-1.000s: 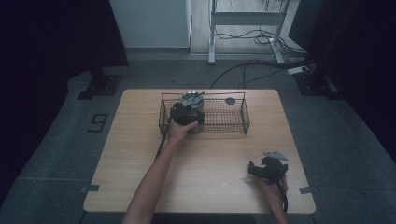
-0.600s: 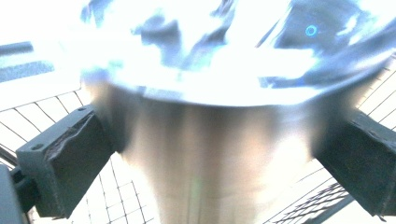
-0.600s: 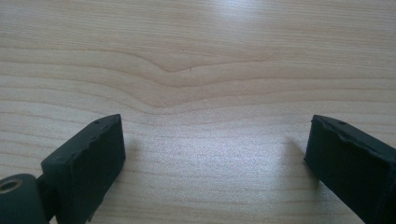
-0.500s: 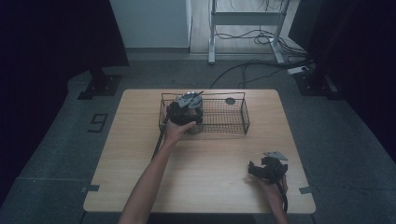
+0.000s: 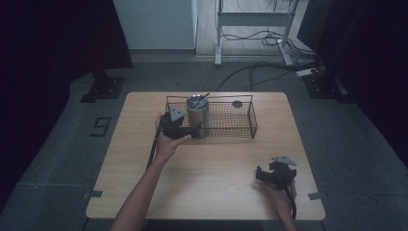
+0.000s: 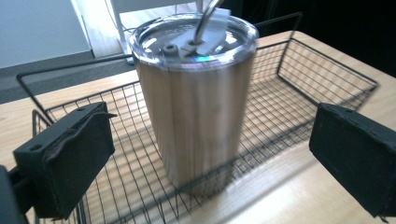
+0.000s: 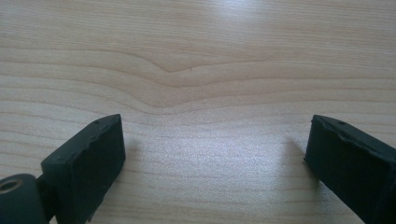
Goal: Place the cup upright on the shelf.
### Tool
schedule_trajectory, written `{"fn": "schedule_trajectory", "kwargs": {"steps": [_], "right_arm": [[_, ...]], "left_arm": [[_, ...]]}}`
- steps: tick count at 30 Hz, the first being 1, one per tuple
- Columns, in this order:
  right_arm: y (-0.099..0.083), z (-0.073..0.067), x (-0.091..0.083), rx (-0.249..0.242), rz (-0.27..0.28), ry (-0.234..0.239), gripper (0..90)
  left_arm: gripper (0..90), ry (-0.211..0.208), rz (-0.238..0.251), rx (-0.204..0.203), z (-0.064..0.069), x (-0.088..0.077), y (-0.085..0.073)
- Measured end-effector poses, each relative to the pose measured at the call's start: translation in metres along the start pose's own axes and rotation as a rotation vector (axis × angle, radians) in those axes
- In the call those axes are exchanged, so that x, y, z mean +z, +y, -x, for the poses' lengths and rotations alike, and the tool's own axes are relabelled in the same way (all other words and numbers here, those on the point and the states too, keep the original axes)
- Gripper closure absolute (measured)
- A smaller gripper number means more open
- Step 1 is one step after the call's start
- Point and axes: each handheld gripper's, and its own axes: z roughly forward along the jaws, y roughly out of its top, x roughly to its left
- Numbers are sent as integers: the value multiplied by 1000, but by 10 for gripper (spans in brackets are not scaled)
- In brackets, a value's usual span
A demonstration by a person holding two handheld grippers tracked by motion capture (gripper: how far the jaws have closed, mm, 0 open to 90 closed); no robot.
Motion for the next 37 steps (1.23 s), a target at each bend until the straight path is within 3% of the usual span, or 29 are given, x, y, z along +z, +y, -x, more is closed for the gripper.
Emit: {"fn": "schedule_trajectory", "kwargs": {"steps": [5,10,19,29,37], "right_arm": [[0,0,0,2,1,0,46],[0,0,0,1,1,0,46],[0,0,0,1,1,0,46],[0,0,0,1,1,0,46],[0,0,0,1,0,0,45]], "left_arm": [[21,-44,26,-17,7,-28,-14],[25,-81,20,-43,11,-54,-30],[36,-122,-6,-51,13,-93,-71],[39,-114,-60,-64,16,-108,-107],[35,-92,-83,-31,19,-103,-113]]}}
